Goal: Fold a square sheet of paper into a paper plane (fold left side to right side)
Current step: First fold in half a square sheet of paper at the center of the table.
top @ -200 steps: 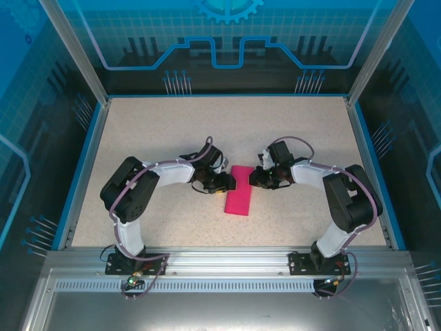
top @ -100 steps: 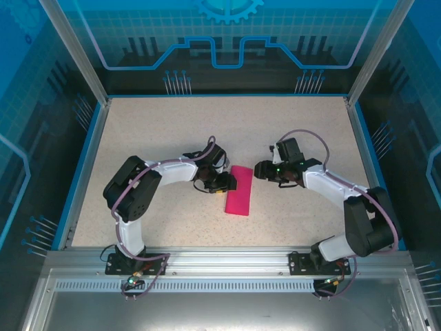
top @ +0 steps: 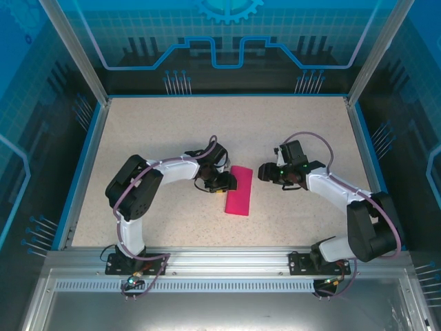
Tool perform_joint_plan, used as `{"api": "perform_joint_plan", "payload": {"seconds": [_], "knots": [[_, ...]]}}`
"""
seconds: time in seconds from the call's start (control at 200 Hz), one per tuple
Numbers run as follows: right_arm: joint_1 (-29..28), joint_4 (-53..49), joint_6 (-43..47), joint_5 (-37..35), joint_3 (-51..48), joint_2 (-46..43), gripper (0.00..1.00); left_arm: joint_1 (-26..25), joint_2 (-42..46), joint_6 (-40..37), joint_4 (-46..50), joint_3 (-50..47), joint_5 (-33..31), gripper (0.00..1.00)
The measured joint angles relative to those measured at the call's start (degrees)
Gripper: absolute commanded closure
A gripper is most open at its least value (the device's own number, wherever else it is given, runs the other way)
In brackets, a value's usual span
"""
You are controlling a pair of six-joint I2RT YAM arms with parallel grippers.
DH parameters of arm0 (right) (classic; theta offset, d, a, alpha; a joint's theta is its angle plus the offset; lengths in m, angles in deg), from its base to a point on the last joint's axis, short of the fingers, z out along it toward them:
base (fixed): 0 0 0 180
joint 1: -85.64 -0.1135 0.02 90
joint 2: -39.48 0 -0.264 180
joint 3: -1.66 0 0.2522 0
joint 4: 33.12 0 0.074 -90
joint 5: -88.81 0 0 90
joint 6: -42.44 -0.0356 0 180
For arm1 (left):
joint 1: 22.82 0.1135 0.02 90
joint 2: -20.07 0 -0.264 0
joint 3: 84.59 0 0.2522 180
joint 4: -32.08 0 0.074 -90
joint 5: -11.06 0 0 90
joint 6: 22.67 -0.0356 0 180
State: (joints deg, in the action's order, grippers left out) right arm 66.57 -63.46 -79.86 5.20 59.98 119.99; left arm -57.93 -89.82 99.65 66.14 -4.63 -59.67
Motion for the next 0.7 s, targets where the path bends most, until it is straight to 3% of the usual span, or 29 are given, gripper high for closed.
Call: {"api": "perform_joint_plan", "payload": {"seconds": [0.7], "knots": [[0.0, -0.5, 0.0, 2.3, 0.0, 0.1, 0.39, -0.3, -1.5, -1.3, 3.5, 2.7, -0.6, 0.52]]}}
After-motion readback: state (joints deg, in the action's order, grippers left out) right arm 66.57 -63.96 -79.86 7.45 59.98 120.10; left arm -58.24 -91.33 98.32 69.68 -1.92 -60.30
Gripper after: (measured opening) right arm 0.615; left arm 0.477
